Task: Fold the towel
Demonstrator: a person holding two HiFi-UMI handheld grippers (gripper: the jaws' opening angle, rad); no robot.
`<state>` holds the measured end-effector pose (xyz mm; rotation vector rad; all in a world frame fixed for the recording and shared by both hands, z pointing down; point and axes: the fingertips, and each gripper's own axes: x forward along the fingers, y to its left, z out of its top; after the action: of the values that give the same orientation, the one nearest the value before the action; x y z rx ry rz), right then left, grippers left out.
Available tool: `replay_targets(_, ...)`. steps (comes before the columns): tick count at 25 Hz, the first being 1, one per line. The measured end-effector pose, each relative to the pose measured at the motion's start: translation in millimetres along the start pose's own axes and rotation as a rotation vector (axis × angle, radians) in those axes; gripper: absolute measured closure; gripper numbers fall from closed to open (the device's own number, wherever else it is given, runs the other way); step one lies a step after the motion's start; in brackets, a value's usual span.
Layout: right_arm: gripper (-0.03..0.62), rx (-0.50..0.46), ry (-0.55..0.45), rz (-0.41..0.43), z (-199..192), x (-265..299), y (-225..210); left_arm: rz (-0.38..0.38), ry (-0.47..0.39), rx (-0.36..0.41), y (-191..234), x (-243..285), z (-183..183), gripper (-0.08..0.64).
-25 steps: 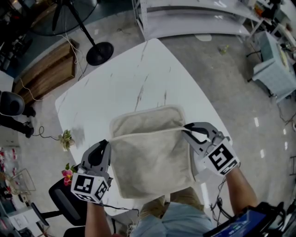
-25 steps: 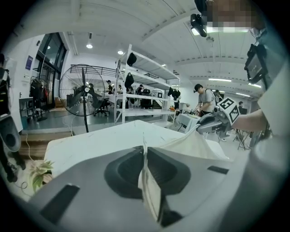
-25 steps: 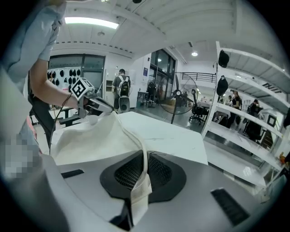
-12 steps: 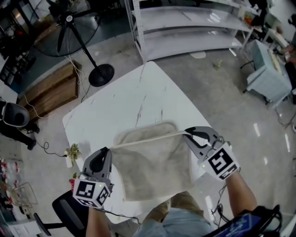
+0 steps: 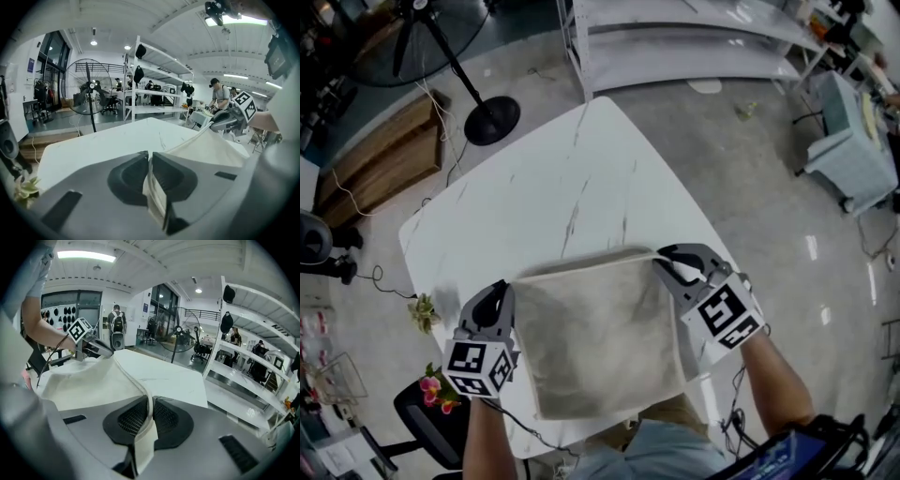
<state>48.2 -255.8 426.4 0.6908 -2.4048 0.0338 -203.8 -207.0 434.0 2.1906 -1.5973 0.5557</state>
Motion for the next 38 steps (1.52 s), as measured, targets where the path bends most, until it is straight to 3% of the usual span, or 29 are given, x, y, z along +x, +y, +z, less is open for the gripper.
replay_targets(6, 0.537, 0.022, 0.078, 0.024, -35.5, 40.9, -9.3, 0.027, 0.096, -0.038, 16.9, 40.7, -34.2, 0.526)
replay_targets(11, 0.531, -0.026, 0.125, 0.007, -50.5, 64.9, -17.2, 0.078, 0.164, -0.022, 23.9, 57.6, -47.2, 0.523)
replay_targets(19, 0.517, 0.071, 0.143, 0.018, -59.3, 74.7, -18.0, 0.15, 0.224, -0.011, 28.6, 64.4, -54.6, 0.52)
replay_targets(22, 0.476, 0.12, 0.112, 0.061, -52.9, 70.8, -20.2, 0.125, 0.198, -0.071, 31.7, 61.3, -51.1, 0.496)
replay_targets(24, 0.428, 0.164, 0.043, 0.085, -38.5, 63.2, -25.1, 0.112, 0.148, -0.123, 36.9, 54.3, -40.3, 0.395)
replay_targets(29, 0.417, 0.236, -0.109, 0.123, -6.1, 35.5, -31.7, 0.094, 0.019, -0.206, 29.6, 17.1, -4.7, 0.348)
replay_targets(34, 0.422, 0.161, -0.162, 0.109, 2.6, -2.9, -3.3, 0.057, -0.029, -0.161, -16.3, -32.2, 6.2, 0.348)
replay_targets(38, 0.441, 0.085, -0.201, 0.107, -0.5, -46.4, 49.8, -0.022, -0.016, -0.107, -67.3, -72.5, -34.3, 0.35)
